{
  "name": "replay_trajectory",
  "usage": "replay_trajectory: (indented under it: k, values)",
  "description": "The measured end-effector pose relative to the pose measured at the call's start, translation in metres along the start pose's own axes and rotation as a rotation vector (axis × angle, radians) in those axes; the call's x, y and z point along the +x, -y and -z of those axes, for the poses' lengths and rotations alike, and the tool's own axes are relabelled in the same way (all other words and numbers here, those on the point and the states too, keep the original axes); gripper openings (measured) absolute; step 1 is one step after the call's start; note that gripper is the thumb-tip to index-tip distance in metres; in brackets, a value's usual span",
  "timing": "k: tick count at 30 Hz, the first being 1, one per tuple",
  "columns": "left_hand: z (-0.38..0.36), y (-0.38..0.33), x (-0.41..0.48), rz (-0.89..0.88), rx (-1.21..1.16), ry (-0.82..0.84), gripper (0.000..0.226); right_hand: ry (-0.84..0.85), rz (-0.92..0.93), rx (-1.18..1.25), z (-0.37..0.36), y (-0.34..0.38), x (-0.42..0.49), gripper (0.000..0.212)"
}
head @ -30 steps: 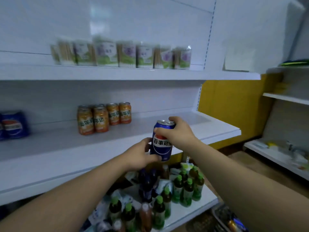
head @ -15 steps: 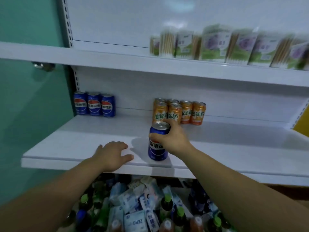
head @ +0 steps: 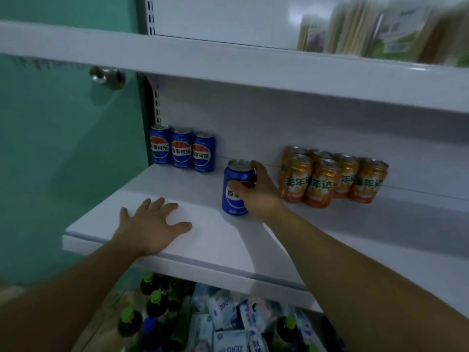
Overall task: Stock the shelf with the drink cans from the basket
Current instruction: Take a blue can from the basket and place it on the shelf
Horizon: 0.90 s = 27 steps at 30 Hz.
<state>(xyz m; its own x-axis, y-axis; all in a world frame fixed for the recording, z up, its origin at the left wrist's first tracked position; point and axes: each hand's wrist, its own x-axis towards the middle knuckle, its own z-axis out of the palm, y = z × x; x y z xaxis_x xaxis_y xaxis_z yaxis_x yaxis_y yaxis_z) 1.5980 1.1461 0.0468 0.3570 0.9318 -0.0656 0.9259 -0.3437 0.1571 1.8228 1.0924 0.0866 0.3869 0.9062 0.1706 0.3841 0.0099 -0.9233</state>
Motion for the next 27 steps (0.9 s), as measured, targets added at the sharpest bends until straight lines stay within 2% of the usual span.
replay_trajectory:
  k: [2,12,18,27]
  values:
    - [-0.001,0.002,0.001,0.002,-0.019,-0.003,0.076,-0.056,0.000,-0.015,-0.012,0.000,0.016,0.052]
    - [-0.006,0.009,0.005,-0.008,-0.104,-0.037,0.073,-0.123,0.056,-0.026,-0.048,-0.019,0.091,0.057]
    - [-0.006,0.010,0.005,-0.020,-0.075,-0.039,0.075,-0.161,0.044,-0.145,-0.060,-0.025,0.122,0.082]
    - [-0.009,0.012,0.007,-0.031,-0.041,-0.052,0.076,-0.264,0.083,-0.241,-0.072,-0.034,0.141,0.089]
